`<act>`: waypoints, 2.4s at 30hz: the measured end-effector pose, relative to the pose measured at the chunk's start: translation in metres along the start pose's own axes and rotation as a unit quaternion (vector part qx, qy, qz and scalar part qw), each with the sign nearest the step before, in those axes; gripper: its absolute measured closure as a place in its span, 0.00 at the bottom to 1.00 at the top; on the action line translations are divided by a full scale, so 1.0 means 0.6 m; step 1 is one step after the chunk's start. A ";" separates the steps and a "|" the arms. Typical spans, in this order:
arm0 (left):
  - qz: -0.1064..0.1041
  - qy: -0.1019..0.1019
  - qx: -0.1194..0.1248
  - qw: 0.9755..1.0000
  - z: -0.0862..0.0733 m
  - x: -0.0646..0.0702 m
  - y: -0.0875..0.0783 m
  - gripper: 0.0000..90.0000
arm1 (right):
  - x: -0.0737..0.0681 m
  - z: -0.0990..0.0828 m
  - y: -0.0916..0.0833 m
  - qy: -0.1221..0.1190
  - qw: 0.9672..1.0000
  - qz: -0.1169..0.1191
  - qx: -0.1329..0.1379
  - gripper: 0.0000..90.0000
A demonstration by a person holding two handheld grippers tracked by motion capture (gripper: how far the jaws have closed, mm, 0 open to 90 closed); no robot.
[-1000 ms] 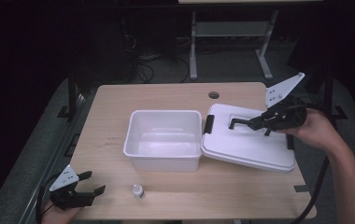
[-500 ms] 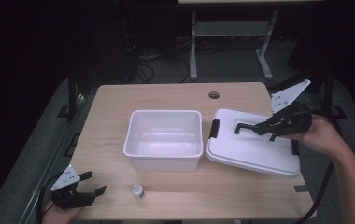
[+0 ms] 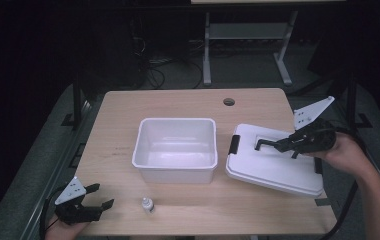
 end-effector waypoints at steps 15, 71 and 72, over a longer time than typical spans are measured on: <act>0.000 -0.003 0.003 1.000 -0.002 -0.002 -0.003 0.23 | 0.001 -0.039 0.038 0.015 1.000 0.011 -0.004 0.93; -0.011 -0.006 -0.001 1.000 -0.005 0.002 -0.001 0.23 | -0.017 -0.100 0.157 0.036 0.998 0.051 -0.021 0.93; -0.012 -0.004 -0.002 1.000 -0.005 0.003 0.000 0.23 | -0.017 -0.101 0.159 0.033 0.998 0.051 -0.022 0.92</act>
Point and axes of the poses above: each handheld gripper's, and its own axes: y roughly forward along the jaws, z roughly out of its top, x roughly to its right, the point moved 3 cm from there along y, roughly forward along the jaws, and after that the axes turned 3 degrees about x, right-handed, at the moved point
